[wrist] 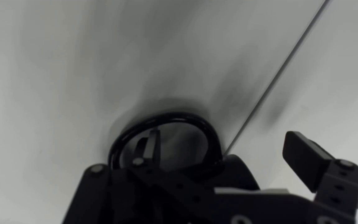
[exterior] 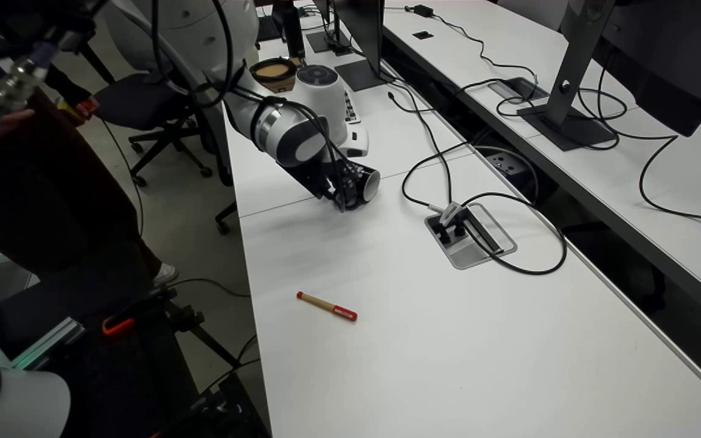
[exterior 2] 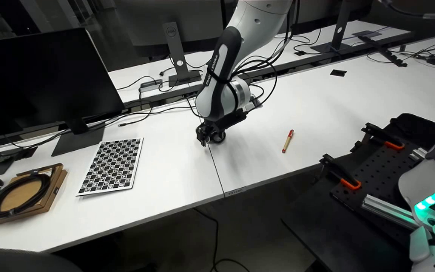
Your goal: Turn the mug upside down
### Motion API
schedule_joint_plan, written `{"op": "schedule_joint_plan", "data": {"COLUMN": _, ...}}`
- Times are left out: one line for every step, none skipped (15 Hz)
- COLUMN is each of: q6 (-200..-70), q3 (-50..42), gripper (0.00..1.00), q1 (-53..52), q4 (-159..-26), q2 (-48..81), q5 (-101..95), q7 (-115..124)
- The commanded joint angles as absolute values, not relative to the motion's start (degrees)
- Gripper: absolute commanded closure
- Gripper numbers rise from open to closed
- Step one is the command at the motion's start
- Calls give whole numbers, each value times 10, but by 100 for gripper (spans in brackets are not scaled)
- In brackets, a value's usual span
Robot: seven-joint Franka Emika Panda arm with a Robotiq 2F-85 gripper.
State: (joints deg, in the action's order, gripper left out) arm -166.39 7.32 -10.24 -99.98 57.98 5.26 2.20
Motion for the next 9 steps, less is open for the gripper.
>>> {"op": "schedule_joint_plan", "data": {"q6": -1652, "q3": 66, "gripper": 0, "q1": -115, "q4": -983, "q2": 586, "q5": 41, "q7": 31}}
{"op": "schedule_joint_plan", "data": {"q6": -1650, "q3": 63, "gripper": 0, "q1": -119, "q4": -979, "q2": 587, "q5": 41, "q7": 33}}
{"op": "schedule_joint_plan", "data": {"q6": -1648, "q3": 64, "gripper": 0, "q1": -120, "q4": -978, "q2": 588, "q5": 41, "q7": 33}}
{"op": "schedule_joint_plan", "data": {"q6": -1647, "q3": 62, "gripper": 1, "q1": -121, "q4": -977, "q2": 588, "q5": 41, "q7": 34}}
{"op": "schedule_joint_plan", "data": {"q6": -1646, "q3": 61, "gripper": 7, "q1": -123, "q4": -976, "q2": 589, "q5": 41, "q7": 34}}
{"op": "schedule_joint_plan", "data": {"q6": -1644, "q3": 59, "gripper": 13, "q1": -124, "q4": -975, "q2": 590, "q5": 41, "q7": 35}}
{"op": "schedule_joint_plan", "data": {"q6": -1642, "q3": 57, "gripper": 21, "q1": -125, "q4": -974, "q2": 591, "q5": 41, "q7": 36}}
{"op": "schedule_joint_plan", "data": {"q6": -1639, "q3": 56, "gripper": 36, "q1": -125, "q4": -973, "q2": 591, "q5": 41, "q7": 36}}
{"op": "schedule_joint_plan", "data": {"q6": -1638, "q3": 53, "gripper": 44, "q1": -127, "q4": -973, "q2": 592, "q5": 40, "q7": 37}}
